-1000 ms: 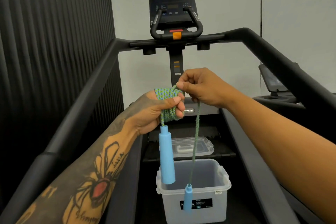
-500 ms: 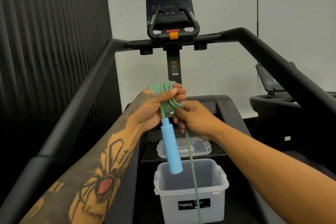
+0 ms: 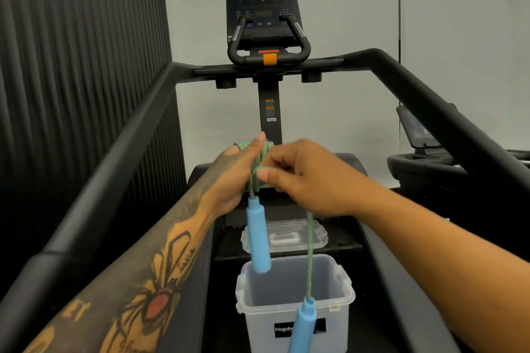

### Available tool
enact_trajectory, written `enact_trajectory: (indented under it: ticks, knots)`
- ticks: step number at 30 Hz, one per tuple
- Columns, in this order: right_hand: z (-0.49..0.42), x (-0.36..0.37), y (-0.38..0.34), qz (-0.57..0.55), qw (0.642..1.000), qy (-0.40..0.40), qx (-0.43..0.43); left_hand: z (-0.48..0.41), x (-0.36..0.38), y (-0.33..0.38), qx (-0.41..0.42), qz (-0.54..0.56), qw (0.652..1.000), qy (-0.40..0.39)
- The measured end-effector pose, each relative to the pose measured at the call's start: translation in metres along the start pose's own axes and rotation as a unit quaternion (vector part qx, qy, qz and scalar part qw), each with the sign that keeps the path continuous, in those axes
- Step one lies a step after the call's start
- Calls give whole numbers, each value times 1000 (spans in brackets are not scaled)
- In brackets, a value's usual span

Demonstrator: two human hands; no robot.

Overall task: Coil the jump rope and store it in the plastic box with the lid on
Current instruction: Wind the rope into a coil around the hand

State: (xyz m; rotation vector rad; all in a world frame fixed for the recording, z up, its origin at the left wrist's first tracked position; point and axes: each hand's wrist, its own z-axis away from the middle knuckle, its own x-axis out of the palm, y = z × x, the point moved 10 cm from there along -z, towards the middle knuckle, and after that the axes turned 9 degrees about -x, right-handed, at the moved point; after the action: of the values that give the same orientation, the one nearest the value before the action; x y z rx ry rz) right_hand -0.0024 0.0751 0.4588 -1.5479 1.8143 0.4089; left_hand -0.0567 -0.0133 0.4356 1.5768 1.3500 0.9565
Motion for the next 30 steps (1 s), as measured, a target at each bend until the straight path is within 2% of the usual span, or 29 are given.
enact_trajectory:
  ticks: [4,8,14,20,25,26,30]
  knots:
    - [-28,-22,16,10,999,31,-4,-7,6,-6,-25,-9,998,-60]
    - [-44,-33,27,14,998,49,-22,-7,15,-4,-11,-26,992,-119]
    - [-44,-20,61,-180,982,45,19,1,17,-6,-7,-1,991,-134]
    - [-34,11,89,-363,926,34,100,5,25,-15,-46,52,982,-177]
    - [-25,26,97,-451,882,70,119,4,29,-14,-49,85,979,-179]
    - [-22,29,100,-440,886,81,120,2,29,-12,-46,92,980,-172]
    - [7,52,114,-278,944,83,155,-11,17,-4,-26,142,984,-107]
